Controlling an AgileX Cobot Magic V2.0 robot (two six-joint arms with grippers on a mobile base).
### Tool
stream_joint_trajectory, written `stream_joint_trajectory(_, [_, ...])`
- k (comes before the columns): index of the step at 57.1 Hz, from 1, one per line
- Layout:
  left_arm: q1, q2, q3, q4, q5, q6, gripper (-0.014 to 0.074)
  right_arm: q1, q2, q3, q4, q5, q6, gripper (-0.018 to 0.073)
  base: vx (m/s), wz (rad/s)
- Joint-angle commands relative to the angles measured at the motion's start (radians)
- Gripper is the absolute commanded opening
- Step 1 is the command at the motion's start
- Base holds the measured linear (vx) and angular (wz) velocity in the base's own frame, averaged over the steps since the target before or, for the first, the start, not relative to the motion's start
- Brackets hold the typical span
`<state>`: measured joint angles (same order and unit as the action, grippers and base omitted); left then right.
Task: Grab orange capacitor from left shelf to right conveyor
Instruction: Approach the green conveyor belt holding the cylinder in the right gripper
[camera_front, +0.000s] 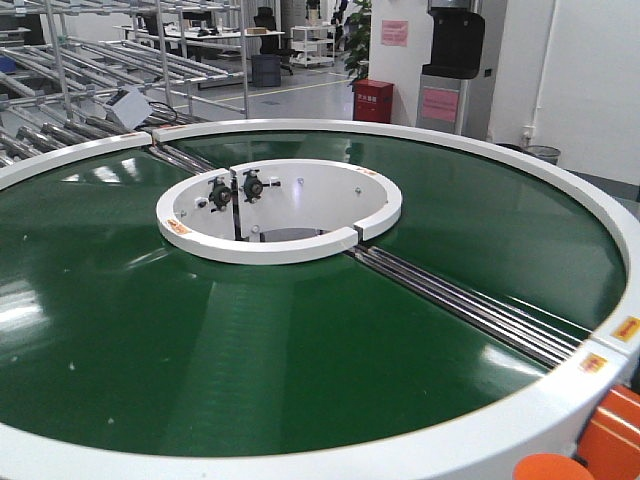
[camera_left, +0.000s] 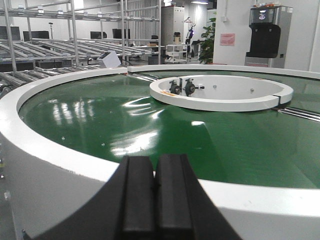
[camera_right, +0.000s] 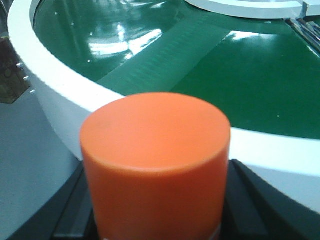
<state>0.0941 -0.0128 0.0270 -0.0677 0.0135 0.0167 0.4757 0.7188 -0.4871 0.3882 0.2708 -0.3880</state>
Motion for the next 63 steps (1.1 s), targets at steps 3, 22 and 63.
stream_joint_trajectory(3, [-0.002, -0.011, 0.032, -0.007, -0.081, -0.006, -0.0006, 0.002, -0.007, -0.03, 0.006, -0.074, -0.007, 0.0361, 0.29, 0.09])
stream_joint_trajectory(22, [-0.002, -0.011, 0.032, -0.007, -0.081, -0.006, -0.0006, 0.002, -0.007, -0.03, 0.006, -0.074, -0.007, 0.0361, 0.25, 0.11])
stream_joint_trajectory(63, [-0.002, -0.011, 0.032, -0.007, -0.081, -0.006, -0.0006, 0.002, -0.007, -0.03, 0.006, -0.074, -0.007, 0.0361, 0.15, 0.05])
